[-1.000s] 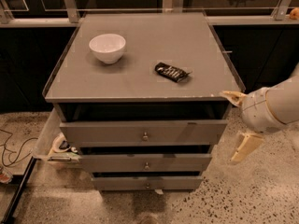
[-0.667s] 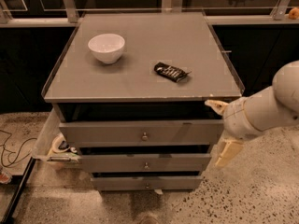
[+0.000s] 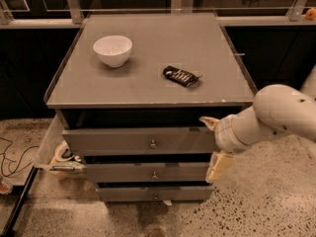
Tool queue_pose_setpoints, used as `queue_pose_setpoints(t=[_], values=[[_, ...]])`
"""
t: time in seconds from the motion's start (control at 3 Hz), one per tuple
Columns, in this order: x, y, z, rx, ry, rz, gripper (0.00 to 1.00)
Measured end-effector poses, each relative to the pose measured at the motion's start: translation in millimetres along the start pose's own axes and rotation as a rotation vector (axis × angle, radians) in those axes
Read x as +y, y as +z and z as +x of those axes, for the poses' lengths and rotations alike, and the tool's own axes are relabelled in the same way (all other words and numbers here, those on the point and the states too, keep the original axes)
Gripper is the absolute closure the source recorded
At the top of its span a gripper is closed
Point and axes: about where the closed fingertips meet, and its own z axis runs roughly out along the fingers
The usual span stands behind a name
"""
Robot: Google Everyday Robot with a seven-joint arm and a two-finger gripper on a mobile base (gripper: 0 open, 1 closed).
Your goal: Open top drawer
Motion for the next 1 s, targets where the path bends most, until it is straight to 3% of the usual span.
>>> queue_pose_setpoints(t=[1.0], values=[[-37,62,37,-0.050,0.028,0.027,0.00]])
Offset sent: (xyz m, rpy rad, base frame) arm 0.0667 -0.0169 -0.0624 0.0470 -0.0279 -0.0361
